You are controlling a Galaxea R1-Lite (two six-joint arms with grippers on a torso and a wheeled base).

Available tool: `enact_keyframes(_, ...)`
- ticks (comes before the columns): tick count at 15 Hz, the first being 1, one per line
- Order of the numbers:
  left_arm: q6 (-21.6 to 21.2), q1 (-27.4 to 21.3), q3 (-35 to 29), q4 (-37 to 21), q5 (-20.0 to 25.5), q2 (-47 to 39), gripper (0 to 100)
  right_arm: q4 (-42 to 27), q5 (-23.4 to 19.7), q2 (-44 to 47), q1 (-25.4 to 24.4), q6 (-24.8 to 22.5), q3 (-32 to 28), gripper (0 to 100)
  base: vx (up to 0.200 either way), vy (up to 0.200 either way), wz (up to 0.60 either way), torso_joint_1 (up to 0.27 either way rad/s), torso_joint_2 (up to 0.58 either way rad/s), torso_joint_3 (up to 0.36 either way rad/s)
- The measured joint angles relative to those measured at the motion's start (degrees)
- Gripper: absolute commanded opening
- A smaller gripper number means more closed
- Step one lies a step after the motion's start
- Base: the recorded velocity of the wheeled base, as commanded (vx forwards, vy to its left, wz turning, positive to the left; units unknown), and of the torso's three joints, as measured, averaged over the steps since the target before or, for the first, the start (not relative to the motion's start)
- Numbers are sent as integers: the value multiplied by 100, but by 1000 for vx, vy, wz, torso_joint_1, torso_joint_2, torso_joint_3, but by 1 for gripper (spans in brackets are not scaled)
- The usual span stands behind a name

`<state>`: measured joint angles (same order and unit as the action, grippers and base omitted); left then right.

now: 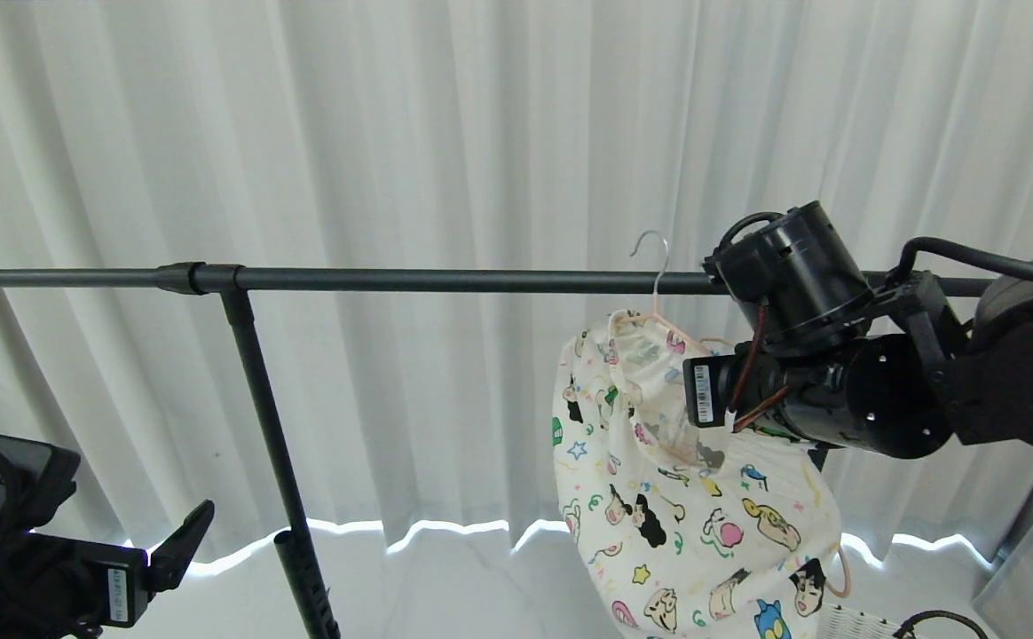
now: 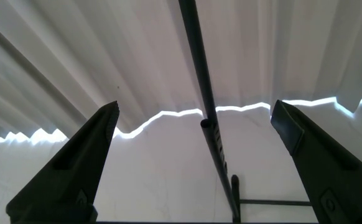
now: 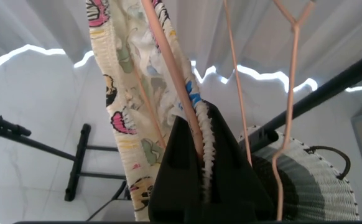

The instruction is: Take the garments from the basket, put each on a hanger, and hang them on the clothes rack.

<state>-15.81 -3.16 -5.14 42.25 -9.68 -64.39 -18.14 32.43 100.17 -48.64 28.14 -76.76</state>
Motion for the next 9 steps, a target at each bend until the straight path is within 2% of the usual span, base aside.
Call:
enact_keyframes(4, 0, 0, 112, -2, 5, 161, 100, 2, -2, 471, 68, -15, -367, 0, 0, 0, 0, 0, 0, 0)
enact_keyframes(9, 0, -6, 176, -2, 13, 221, 100, -9, 0, 730, 110, -4, -427, 0, 0, 0, 0, 0, 0, 0)
